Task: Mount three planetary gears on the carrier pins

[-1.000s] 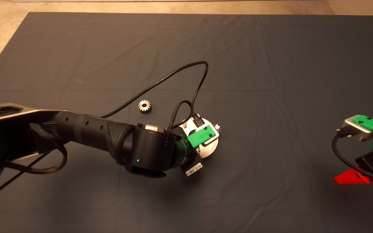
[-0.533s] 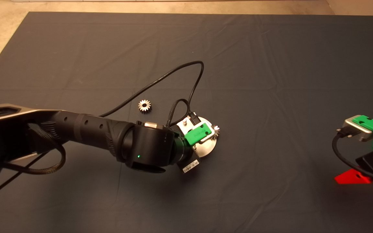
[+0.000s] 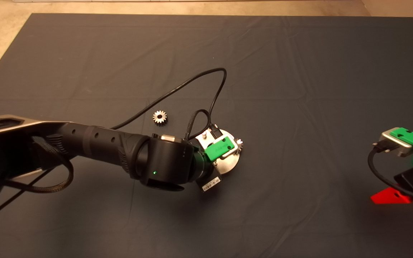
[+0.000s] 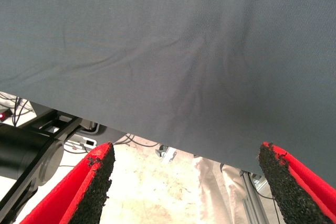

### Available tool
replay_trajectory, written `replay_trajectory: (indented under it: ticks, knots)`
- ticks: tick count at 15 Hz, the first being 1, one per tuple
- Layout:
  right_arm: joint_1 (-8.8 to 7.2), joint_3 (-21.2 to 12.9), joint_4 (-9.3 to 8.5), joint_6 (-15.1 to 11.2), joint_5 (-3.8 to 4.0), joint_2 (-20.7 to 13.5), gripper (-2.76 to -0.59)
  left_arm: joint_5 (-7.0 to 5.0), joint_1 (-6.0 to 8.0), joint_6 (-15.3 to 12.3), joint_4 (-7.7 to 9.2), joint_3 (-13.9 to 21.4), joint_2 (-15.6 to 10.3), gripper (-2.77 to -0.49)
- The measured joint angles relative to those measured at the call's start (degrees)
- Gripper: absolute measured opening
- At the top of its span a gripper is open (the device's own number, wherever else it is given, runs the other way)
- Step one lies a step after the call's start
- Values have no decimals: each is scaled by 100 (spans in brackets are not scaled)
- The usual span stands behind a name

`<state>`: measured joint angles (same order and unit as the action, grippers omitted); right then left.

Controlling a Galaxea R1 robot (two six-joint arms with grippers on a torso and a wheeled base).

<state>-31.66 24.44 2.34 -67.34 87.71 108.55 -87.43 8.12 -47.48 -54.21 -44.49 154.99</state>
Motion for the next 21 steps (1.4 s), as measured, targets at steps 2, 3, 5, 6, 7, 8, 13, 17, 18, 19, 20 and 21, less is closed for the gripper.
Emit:
replay_trajectory:
  ticks: [2, 3, 5, 6, 7, 8, 13, 17, 18, 19, 20, 21]
  knots:
    - [0, 0, 0, 0, 1, 0, -133, -9, 0, 0, 1, -4, 11, -244]
    - [0, 0, 0, 0, -1, 0, -133, -9, 0, 0, 2, -4, 11, -244]
    - [0, 0, 0, 1, 1, 0, -133, -11, 0, 1, 0, -4, 11, -243]
    - [0, 0, 0, 1, 1, 0, -133, -13, 0, 0, 2, -4, 11, -243]
    - [0, 0, 0, 1, 0, 0, -133, -11, 0, 0, 2, -4, 11, -243]
    - [0, 0, 0, 1, 0, 0, -133, -11, 0, 2, 0, -4, 13, -243]
    - [0, 0, 0, 1, 1, 0, -133, -7, 0, 2, -6, -4, 20, -223]
    - [0, 11, 0, 3, 1, 2, -133, -2, 0, 5, -9, -4, 20, -210]
    - [0, 11, 0, 1, -1, 2, -133, -2, 0, 5, -9, -4, 20, -209]
    - [0, 11, 0, 2, 0, 2, -133, -2, 0, 5, -9, -4, 18, -209]
    - [0, 11, 0, 4, 0, 2, -133, -2, 0, 5, -9, -4, 17, -209]
    - [0, 11, 0, 6, 1, 2, -133, -2, 0, 5, -9, -2, 17, -208]
